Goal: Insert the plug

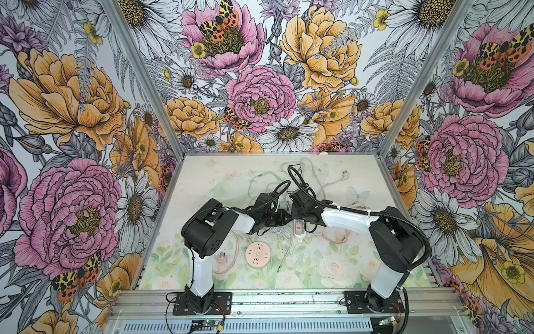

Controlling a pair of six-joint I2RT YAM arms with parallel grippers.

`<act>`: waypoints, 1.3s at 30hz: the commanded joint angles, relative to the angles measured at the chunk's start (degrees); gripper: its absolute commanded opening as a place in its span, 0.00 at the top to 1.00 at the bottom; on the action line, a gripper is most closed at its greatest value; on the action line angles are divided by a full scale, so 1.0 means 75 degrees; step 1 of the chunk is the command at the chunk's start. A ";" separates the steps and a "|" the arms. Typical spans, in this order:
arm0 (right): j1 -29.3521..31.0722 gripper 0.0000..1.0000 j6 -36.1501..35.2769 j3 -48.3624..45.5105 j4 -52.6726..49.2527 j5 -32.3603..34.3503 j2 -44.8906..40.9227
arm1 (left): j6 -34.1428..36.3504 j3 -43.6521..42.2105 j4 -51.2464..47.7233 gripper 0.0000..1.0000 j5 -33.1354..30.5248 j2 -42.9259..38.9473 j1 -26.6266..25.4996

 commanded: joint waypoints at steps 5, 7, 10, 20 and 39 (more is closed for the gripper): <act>-0.0191 0.84 0.0061 -0.0615 -0.3650 -0.0826 0.0759 | 0.0150 0.0287 -0.0368 0.81 0.0017 0.0194 -0.0266; -0.0202 0.83 0.0056 -0.0580 -0.3677 -0.0784 0.0664 | 0.0141 0.0360 -0.0415 0.81 -0.0001 0.0224 -0.0340; -0.0202 0.80 0.0085 -0.0595 -0.3683 -0.0678 0.0496 | 0.0127 0.0432 -0.0408 0.82 -0.0009 0.0255 -0.0442; -0.0259 0.68 -0.0247 -0.0638 -0.3677 -0.0259 0.0077 | 0.0013 0.0654 -0.0416 0.81 -0.0118 0.0212 -0.0760; -0.0546 0.57 -0.0790 -0.0450 -0.3665 -0.0295 -0.1351 | 0.0570 0.0680 -0.1204 0.81 -0.0366 -0.0438 -0.0730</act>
